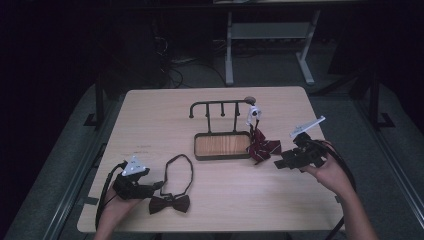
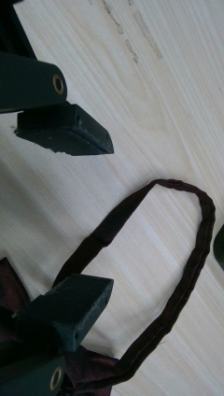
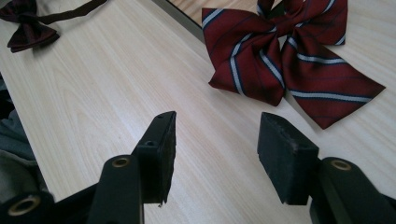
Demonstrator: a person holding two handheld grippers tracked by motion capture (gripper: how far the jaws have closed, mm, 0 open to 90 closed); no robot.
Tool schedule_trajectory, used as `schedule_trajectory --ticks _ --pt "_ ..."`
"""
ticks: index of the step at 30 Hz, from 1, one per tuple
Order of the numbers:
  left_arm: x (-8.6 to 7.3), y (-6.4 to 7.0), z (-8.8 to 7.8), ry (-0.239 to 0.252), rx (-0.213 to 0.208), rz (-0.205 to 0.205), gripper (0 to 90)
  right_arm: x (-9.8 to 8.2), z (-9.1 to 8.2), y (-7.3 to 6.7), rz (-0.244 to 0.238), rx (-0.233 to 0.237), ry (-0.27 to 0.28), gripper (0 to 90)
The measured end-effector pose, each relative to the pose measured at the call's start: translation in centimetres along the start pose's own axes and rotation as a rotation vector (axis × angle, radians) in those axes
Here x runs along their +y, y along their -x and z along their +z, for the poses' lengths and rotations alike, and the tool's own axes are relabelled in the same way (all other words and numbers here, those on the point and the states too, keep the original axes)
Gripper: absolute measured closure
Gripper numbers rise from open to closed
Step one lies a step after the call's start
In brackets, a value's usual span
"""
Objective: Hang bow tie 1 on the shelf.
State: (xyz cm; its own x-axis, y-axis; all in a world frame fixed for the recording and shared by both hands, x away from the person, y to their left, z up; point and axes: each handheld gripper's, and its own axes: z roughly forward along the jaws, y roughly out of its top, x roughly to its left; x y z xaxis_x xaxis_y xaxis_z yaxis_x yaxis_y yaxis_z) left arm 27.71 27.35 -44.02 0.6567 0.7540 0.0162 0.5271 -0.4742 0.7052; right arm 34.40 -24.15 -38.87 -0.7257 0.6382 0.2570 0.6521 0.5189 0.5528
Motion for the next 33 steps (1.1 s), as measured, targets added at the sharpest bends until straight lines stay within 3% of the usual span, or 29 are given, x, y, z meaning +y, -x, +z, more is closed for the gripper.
schedule_trajectory --ticks 4,9,12,15,25,33 --pt "0.4 -0.1 0.1 -0.009 0.003 0.017 30.7 -0.7 0.1 -0.3 0.001 -0.001 0.013 46.2" --pt "0.9 -0.1 0.1 -0.006 -0.004 0.001 32.0 -1.4 0.4 -0.5 0.011 0.002 0.018 46.2" --pt "1.3 -0.4 0.2 -0.028 -0.029 -0.007 35.3 -2.0 0.5 -0.6 0.018 0.001 0.025 46.1" --pt "1.6 -0.4 0.3 -0.036 -0.032 -0.016 35.5 -2.3 0.5 -0.6 0.021 0.004 0.033 46.1" --pt "3.5 -0.8 1.2 -0.09 -0.027 0.016 40.8 -4.1 1.0 -1.0 0.043 0.0 0.052 45.9" --pt "4.4 -1.4 2.1 -0.124 -0.038 0.003 44.9 -4.6 0.9 -1.2 0.039 -0.005 0.059 45.5"
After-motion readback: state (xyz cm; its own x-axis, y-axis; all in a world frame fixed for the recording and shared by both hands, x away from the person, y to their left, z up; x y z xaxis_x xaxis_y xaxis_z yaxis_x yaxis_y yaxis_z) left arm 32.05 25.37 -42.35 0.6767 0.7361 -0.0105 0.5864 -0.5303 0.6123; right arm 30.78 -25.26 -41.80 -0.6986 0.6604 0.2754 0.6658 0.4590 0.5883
